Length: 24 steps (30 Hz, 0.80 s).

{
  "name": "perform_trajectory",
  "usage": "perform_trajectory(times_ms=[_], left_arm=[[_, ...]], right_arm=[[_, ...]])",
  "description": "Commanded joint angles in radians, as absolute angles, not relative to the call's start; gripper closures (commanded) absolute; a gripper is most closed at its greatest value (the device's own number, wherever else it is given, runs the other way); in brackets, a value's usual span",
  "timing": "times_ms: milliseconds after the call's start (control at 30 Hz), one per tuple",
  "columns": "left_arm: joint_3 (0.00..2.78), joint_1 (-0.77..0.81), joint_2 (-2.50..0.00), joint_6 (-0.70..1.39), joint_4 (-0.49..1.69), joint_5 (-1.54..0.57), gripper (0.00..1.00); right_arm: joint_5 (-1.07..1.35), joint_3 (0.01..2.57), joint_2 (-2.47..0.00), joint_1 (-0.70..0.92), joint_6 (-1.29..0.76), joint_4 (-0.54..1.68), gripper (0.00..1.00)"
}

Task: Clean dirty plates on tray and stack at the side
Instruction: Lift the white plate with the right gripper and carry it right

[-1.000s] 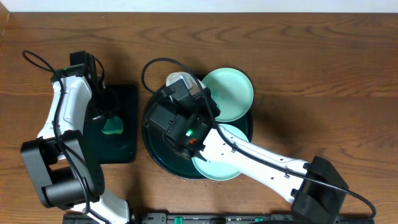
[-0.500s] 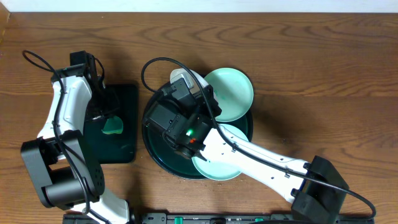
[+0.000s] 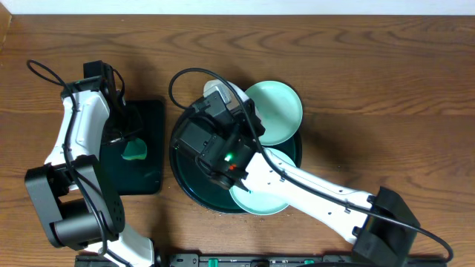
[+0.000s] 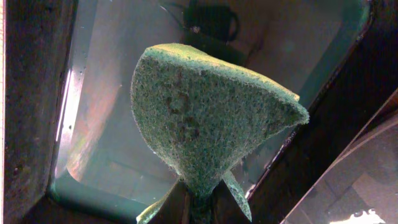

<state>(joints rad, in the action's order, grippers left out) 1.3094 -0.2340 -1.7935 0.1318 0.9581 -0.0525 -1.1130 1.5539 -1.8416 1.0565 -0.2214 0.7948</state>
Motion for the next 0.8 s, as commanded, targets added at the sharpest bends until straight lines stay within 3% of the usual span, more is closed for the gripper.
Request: perform_trajectory(times_ms=[0,333,567,767], left_arm=[[1.309,-0.239,-1.797,0.144,0.960,-0.040,0.93],[1.309,-0.239,-1.797,0.144,0.960,-0.040,0.93],[1.309,-0.239,-1.797,0.144,0.963,-0.040,0.93],[1.309,-0.239,-1.797,0.144,0.965,-0.040,0.93]], right_arm=[[-1.031,1.558,-1.798,1.032,-0.216,0.790,0.99],[-0.493,1.558,-1.753,0.895,-0.269,0.793,0.99],[-0.032,1.558,-1.610,0.649,-0.268,0.825,0.99],[0.197,1.558,-1.540,0.414,-0.274,0.933,0.99]])
